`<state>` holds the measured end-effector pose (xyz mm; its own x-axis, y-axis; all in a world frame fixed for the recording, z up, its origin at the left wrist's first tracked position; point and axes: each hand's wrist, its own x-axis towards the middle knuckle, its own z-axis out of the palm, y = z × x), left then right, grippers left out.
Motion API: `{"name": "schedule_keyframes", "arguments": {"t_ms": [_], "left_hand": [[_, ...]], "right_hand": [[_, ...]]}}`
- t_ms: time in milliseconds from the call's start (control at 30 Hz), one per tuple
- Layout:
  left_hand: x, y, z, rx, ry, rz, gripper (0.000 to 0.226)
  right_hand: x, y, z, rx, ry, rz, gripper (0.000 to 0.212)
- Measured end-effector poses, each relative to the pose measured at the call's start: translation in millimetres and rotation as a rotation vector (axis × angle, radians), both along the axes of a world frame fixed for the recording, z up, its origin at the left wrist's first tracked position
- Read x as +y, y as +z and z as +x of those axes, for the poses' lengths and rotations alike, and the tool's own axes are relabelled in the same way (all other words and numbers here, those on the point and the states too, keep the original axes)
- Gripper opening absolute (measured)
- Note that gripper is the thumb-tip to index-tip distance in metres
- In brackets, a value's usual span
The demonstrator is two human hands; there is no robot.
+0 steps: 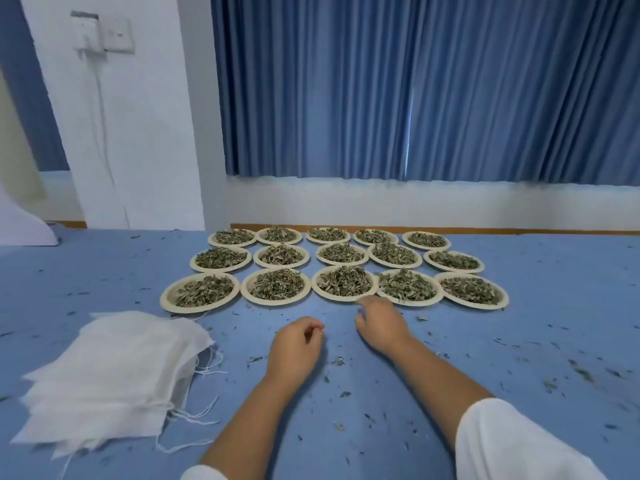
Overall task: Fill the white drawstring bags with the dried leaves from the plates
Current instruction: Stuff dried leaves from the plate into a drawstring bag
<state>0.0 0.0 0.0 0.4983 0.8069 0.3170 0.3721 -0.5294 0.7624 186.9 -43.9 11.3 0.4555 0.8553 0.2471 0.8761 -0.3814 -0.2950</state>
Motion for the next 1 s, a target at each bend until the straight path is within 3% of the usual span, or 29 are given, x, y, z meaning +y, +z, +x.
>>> {"name": "schedule_keyframes", "arguments": {"t_ms": [67,167,533,1000], "left_hand": [[8.9,-2.5,0.5,-0.052,0.029,-0.037,0.017],[16.5,-3.5,1.2,-0.093,0.049,-0.055,0.017],[18.8,-4.4,1.4,-0.062,0.057,-0.035,0.017],[16.2,-1.0,-10.3,-0.143,0.184,-0.051,0.019]], "right_hand": [[11.2,-2.4,8.2,-0.035,0.004,0.005,0.019],[26.8,-3.8,18.0,-0.076,-0.030,-0.003,0.027],[35.6,-0.3,26.5,-0.214,0.077,0.023,0.025],[-96.2,-5.3,-32.3,-0.159,0.395,0.074,0.025]]}}
